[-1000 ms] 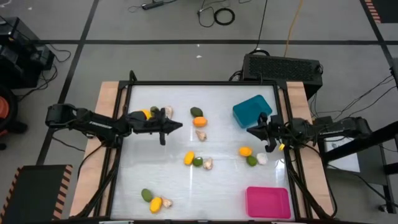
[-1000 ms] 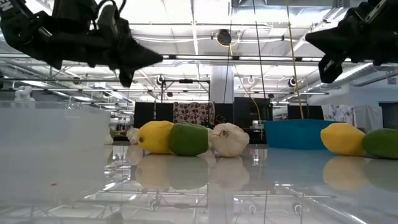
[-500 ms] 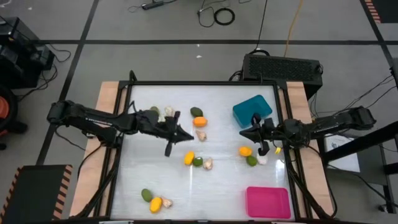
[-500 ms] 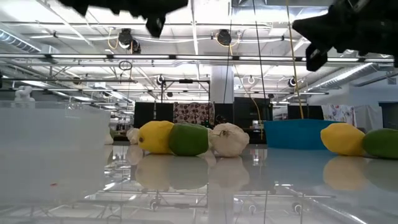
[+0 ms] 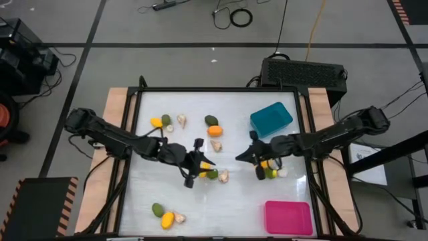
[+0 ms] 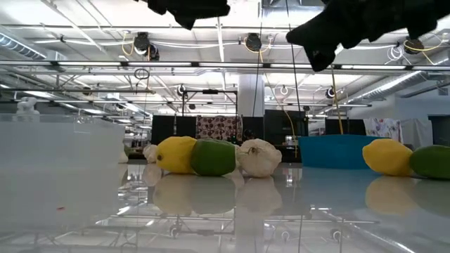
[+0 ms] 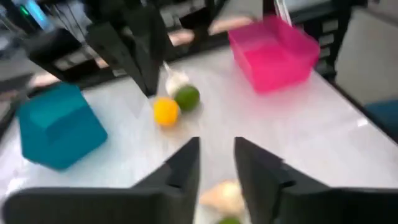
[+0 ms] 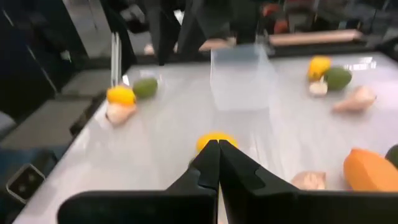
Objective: Sort produce into baskets
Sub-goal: Put the green lime into the transparent bin
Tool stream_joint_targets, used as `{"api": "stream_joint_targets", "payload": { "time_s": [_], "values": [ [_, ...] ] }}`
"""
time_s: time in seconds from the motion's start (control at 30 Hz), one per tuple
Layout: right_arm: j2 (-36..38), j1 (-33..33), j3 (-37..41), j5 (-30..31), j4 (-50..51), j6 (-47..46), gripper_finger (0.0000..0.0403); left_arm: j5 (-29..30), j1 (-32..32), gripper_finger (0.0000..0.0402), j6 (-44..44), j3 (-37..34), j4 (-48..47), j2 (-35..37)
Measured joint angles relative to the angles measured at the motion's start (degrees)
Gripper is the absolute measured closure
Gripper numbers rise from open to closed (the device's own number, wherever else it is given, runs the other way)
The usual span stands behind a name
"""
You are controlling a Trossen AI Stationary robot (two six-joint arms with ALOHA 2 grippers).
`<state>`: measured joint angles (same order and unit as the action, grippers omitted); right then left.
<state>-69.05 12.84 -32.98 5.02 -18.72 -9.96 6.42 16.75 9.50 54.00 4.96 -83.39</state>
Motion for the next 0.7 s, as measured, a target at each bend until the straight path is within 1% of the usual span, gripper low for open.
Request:
{"api": "stream_joint_targets", "payload": {
  "time_s": [0.1,0.17,0.23,0.3,0.43,0.53,0.67,0.7],
  "values": [
    [-2.02,0.34,-3.34,-0.02,5.9,-1.75,0.0403,0.08,0.38,0.0225,-0.99,4.17,-5.04,-3.7],
    [-2.71,0.64,-4.82,-0.02,8.48,-3.06,0.0403,0.06,0.27,0.0192,-3.36,6.9,-9.36,-6.71],
    [-2.72,1.03,-5.03,0.0,10.32,-3.55,0.0403,0.1,0.2,0.0166,-6.1,10.16,-12.81,-10.07],
    [-2.74,1.33,-5.07,0.94,11.0,-3.58,0.0403,0.13,0.22,0.0148,-7.77,12.68,-16.61,-13.09],
    [-2.74,1.53,-5.06,5.5,12.49,-4.22,0.0403,-0.45,0.18,0.0131,-9.36,16.13,-20.9,-18.67],
    [-2.74,1.5,-5.06,5.74,13.93,-5.82,0.0403,-2.03,-1.05,0.013,-10.67,18.3,-23.23,-19.66],
    [-2.74,1.55,-5.06,5.66,14.83,-7.32,0.0403,-2.19,-3.14,0.013,-10.73,18.59,-25.52,-20.03],
    [-2.83,1.53,-5.06,5.66,14.82,-7.39,0.0403,-3.22,-3.61,0.013,-10.88,18.48,-26.1,-20.4]
  ]
}}
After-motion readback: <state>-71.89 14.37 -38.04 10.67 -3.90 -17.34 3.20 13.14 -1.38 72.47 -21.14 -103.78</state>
